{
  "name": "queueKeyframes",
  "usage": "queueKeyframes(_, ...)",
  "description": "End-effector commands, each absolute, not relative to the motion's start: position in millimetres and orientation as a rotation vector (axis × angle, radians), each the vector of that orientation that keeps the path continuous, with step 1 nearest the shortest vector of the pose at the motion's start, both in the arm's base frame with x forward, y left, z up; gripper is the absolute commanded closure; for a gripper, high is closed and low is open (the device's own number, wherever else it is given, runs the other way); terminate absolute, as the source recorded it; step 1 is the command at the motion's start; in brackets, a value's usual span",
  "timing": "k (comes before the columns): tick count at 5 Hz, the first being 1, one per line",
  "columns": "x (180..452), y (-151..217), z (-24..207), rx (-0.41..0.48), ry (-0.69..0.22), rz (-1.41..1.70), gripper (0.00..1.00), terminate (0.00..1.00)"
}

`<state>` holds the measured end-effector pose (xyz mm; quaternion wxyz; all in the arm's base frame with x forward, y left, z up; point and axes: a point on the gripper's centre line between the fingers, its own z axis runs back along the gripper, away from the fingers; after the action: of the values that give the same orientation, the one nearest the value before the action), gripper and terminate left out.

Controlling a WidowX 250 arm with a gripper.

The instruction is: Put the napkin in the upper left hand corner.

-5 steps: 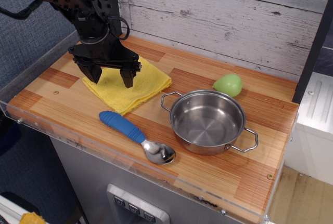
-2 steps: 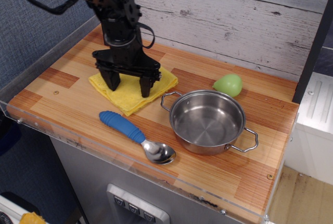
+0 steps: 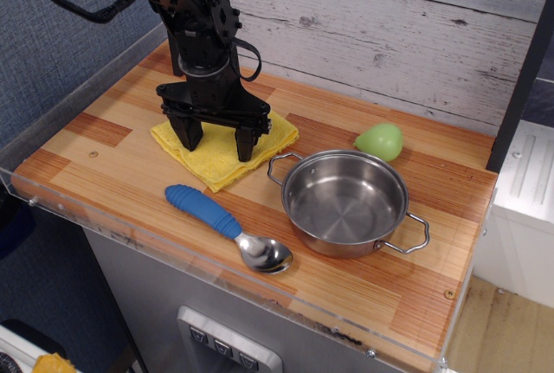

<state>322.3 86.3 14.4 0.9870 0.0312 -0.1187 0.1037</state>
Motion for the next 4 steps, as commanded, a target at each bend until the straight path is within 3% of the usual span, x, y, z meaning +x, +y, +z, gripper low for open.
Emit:
queueKeyframes(1,342,99,23,0.081,-0.27,0.237,0.0,0.0)
queueKeyframes(4,361,138,28,0.1,-0.284,0.303,0.0,0.0)
